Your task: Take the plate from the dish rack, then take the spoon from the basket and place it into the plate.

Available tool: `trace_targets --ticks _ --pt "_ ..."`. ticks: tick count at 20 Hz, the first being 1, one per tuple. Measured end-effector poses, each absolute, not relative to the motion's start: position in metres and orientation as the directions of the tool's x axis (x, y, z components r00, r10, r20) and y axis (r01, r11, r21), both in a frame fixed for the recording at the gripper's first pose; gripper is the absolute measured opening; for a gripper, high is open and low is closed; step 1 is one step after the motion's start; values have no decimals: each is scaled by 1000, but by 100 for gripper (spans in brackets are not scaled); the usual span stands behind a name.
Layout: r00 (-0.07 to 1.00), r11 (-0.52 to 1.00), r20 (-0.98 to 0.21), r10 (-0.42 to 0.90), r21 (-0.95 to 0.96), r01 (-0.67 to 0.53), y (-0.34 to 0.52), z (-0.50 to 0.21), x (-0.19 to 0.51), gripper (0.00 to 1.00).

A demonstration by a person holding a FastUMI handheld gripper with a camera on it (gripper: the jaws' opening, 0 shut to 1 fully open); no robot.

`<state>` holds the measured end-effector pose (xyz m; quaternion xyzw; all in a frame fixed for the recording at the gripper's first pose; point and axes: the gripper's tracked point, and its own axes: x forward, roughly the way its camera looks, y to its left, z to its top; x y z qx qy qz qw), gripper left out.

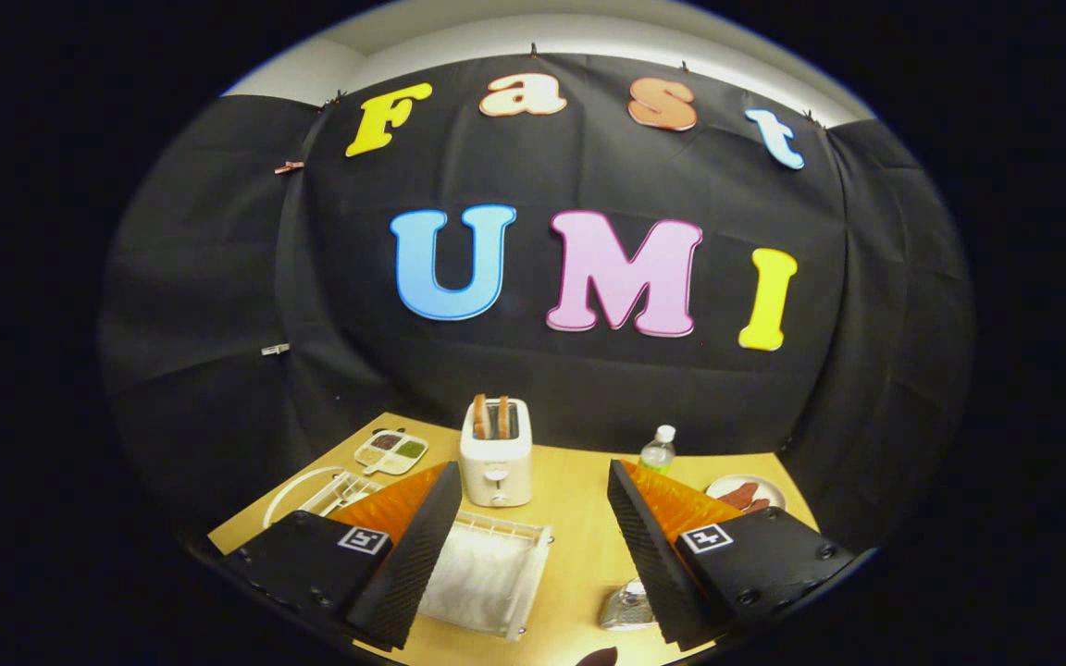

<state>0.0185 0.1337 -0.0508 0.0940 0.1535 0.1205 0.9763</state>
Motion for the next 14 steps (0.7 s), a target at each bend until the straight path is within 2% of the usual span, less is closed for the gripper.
trace_targets --ticks 6,14 --pt "804 931 -473 361 233 -281 212 -97 28 98" --pt "650 923 -658 381 317 -219 272 -159 43 91"
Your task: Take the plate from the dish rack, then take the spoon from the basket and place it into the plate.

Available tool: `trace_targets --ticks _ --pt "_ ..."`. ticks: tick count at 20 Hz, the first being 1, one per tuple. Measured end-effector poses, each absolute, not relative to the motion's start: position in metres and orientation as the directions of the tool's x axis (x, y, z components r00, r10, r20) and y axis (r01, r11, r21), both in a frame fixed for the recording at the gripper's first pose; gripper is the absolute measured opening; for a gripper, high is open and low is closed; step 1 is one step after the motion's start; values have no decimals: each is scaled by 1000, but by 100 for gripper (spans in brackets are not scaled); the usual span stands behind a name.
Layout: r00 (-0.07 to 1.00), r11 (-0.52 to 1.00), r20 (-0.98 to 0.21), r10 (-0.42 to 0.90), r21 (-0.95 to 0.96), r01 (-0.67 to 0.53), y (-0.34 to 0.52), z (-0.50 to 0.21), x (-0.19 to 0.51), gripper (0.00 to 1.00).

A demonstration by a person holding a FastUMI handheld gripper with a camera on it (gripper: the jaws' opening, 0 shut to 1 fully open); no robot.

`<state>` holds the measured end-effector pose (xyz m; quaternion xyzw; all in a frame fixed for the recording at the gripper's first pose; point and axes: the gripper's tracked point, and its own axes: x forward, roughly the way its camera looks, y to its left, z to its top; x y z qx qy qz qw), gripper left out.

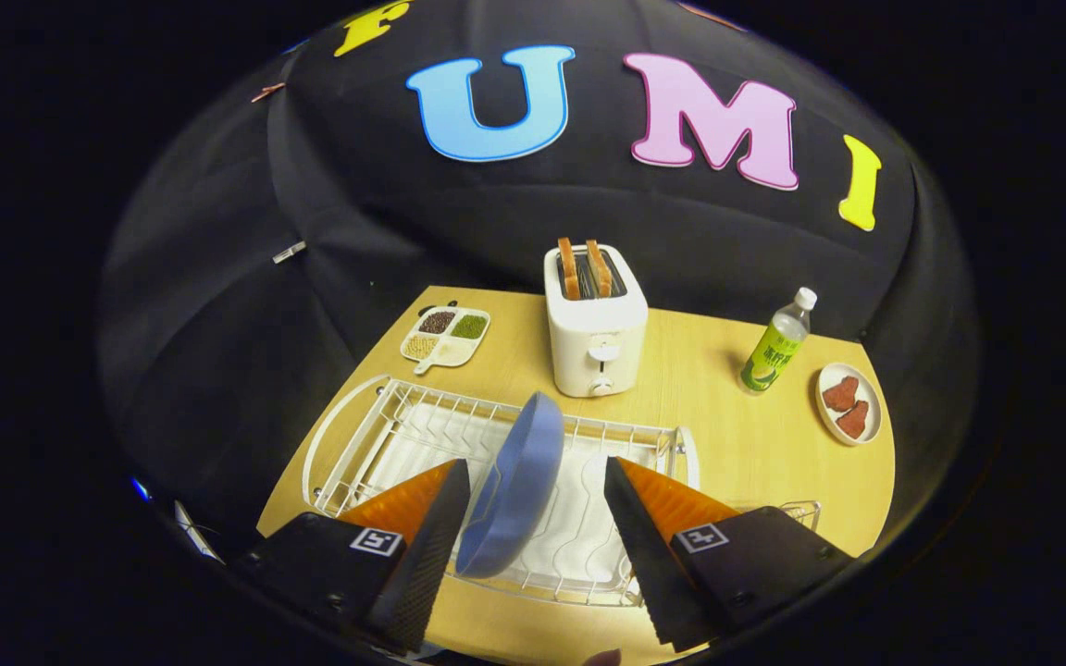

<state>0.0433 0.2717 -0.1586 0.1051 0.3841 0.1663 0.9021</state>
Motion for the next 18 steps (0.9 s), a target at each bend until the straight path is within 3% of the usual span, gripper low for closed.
trace_targets --ticks 6,8,11,18 --pt "546 958 -789 283 255 -129 289 -209 45 71" --pt "535 975 -818 213 211 -66 282 -215 46 43" --pt "547 993 -832 94 120 13 268 -215 52 27" --pt "558 998 -829 27 -6 -56 267 -204 67 23"
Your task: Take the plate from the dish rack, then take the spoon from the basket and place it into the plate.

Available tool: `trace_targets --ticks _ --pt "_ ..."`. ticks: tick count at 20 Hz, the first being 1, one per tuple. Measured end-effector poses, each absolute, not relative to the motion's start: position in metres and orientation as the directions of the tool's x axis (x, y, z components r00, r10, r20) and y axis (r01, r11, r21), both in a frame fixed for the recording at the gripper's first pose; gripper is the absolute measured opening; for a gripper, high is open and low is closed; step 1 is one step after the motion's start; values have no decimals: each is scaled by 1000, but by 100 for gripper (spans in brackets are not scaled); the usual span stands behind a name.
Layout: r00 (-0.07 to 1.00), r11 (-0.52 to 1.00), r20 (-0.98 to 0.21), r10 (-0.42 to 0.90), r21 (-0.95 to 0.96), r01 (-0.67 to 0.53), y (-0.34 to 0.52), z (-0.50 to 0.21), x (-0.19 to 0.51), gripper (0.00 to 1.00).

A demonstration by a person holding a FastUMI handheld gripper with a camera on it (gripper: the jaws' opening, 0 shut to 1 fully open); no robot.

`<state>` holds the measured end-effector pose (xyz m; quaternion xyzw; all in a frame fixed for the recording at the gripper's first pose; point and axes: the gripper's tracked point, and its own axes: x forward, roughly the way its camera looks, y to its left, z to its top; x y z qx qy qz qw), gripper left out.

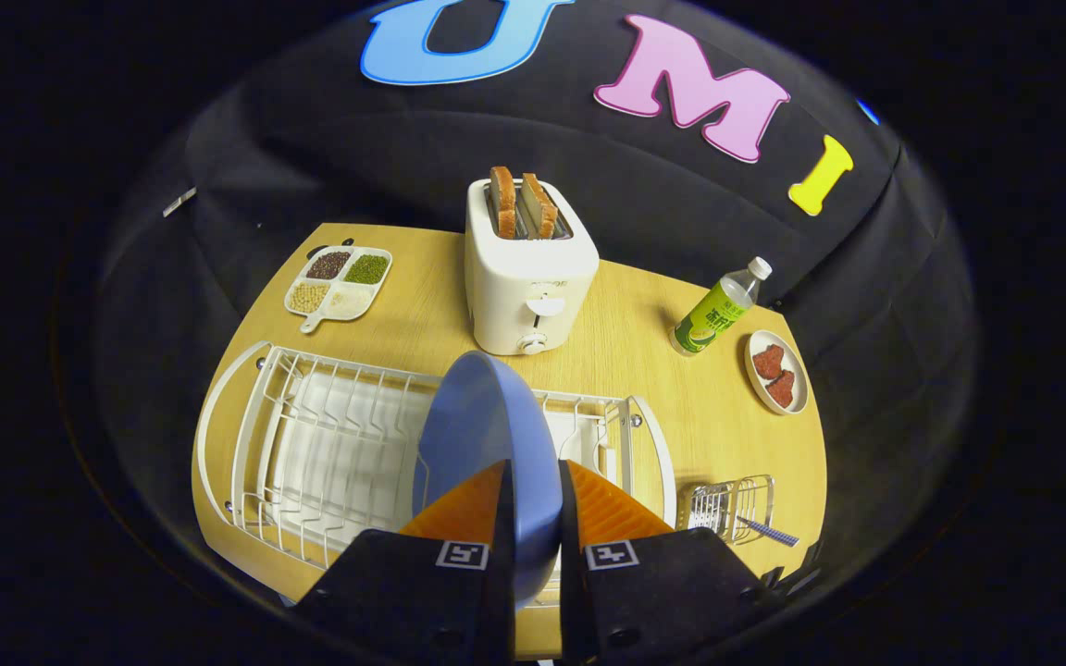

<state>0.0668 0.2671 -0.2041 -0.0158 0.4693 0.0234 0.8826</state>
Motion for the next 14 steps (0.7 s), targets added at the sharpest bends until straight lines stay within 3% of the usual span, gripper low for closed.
trace_targets --ticks 7,14 --pt "622 982 -783 -26 -138 -132 264 -175 80 23" --pt "678 982 -712 182 92 -167 240 -145 61 22"
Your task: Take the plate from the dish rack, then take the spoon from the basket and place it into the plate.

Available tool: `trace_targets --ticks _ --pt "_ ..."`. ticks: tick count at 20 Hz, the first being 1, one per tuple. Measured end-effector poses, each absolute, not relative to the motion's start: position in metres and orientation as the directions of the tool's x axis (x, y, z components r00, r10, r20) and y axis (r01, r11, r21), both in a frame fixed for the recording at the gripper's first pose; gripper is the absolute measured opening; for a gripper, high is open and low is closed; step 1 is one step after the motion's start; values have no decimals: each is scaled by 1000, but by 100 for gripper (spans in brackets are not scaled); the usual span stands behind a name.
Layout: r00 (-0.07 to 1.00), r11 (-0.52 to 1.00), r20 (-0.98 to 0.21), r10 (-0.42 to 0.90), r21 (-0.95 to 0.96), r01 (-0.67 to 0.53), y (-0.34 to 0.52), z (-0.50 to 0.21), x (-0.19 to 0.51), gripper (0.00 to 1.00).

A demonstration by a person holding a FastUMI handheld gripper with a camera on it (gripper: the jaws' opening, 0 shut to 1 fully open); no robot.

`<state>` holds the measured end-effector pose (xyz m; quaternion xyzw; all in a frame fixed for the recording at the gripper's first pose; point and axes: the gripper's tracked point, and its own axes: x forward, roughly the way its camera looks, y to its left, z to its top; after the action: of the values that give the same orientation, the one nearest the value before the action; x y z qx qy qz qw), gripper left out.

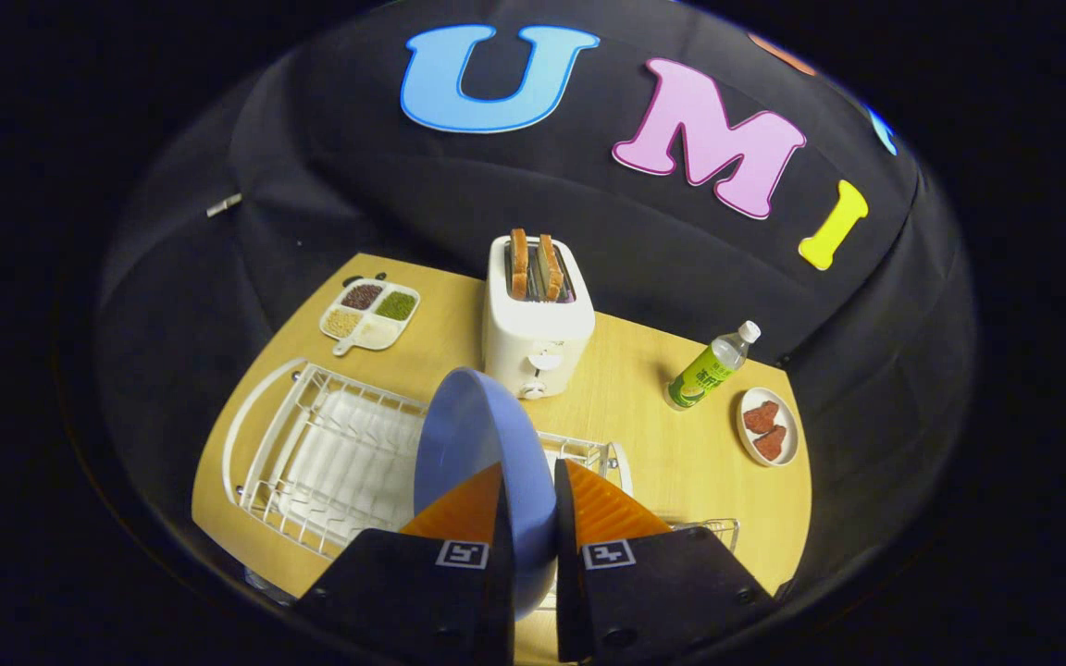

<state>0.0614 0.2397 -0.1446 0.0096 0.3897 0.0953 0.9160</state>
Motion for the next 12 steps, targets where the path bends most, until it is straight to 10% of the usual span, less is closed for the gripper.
trace_targets --ticks 12 --pt "707 932 -629 323 342 -121 89 -140 -29 22"
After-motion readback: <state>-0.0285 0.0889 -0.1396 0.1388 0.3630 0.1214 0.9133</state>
